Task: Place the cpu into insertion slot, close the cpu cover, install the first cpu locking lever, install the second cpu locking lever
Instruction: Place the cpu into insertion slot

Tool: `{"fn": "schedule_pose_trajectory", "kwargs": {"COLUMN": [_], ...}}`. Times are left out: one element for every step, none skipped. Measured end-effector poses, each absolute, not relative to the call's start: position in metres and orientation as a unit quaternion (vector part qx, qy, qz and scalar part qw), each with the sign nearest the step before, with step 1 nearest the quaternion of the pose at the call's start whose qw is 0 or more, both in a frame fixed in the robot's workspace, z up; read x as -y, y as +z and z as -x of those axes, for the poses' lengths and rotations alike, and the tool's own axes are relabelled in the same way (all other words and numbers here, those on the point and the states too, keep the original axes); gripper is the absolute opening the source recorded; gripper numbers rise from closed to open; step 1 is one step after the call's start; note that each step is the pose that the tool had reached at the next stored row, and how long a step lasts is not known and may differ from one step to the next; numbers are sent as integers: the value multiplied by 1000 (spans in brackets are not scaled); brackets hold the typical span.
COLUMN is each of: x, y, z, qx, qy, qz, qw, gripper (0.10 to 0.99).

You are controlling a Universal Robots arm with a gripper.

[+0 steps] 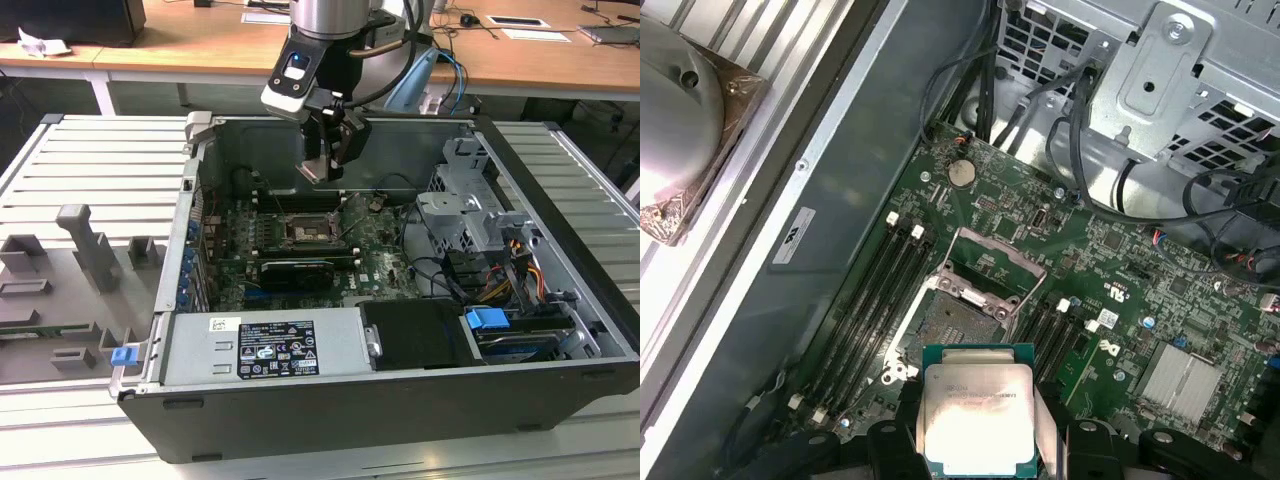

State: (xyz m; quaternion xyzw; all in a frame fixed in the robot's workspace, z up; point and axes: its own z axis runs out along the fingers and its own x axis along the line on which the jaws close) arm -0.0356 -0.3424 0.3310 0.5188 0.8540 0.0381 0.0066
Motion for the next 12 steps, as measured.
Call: {"fn": "schedule_pose_trajectory", "kwargs": {"x": [342,342,342,342,342,342,342,342,342,342,342,342], "y": [331,331,330,330,330,329,328,328,327,327,327,326], "z": [36,36,36,36,36,36,36,36,36,36,36,36], "qx": [-854,-853,-853,-853,-852,-851,-850,-849,-848,-845,-844,-841], "qy": [38,38,38,38,38,37,37,37,37,37,36,36], "qz": [-519,-520,-521,-521,-522,-524,-526,-527,-529,-533,-536,-540], "qw": [7,7,7,7,7,6,6,5,5,5,5,6], "gripper": [525,525,525,525,525,525,525,525,525,525,525,525]}}
